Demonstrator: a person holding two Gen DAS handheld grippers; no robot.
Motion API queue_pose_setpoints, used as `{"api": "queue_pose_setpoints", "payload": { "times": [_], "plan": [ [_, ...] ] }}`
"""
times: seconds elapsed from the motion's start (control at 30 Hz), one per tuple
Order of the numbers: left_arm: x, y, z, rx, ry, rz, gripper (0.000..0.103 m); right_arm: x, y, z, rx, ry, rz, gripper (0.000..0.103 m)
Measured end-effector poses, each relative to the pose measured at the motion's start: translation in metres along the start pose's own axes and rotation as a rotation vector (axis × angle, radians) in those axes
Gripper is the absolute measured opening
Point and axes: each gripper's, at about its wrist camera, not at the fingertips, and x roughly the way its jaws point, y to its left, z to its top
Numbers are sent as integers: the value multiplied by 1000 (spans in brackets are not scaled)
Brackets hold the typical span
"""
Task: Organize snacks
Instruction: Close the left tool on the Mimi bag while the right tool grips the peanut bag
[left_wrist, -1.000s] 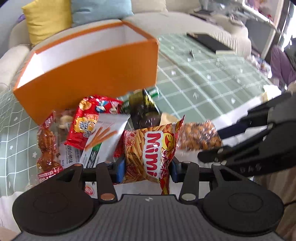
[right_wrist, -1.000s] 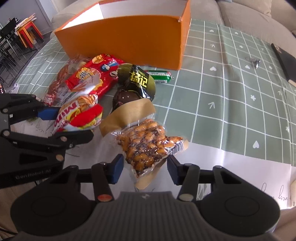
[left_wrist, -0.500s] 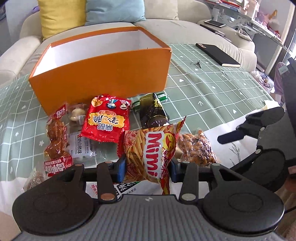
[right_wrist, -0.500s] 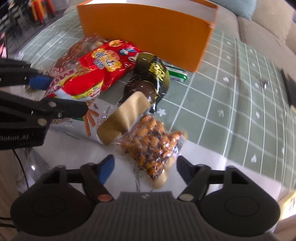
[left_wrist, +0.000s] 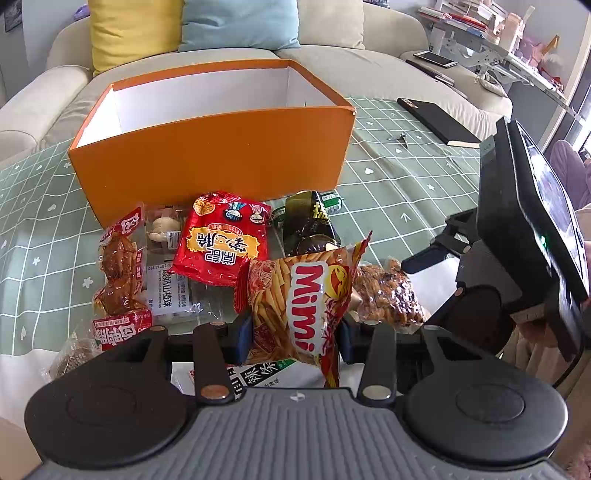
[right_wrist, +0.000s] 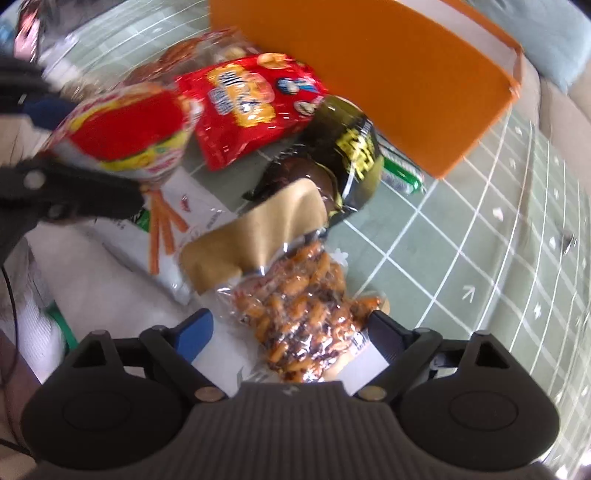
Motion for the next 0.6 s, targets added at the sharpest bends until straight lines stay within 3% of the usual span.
{"api": "queue_pose_setpoints", "payload": {
  "times": [0.13,0.33,0.53,0.57,0.6],
  "plan": [
    [2,0,1,-3,4,-5,50,-6,-9,-2,89,-11,38,61],
    [2,3,0,-12,7,2,50,-11,3,-5,120,-14,9,53],
    [-1,10,2,-44,-2,21,50,-33,11,-9,162,-75,13,49],
    [-2,12,2,-47,-6,23,50,-38,12,-11,176,-87,17,40],
    [-4,12,3,-50,-11,26,50,-43,13,-12,192,-100,20,39]
  ]
}}
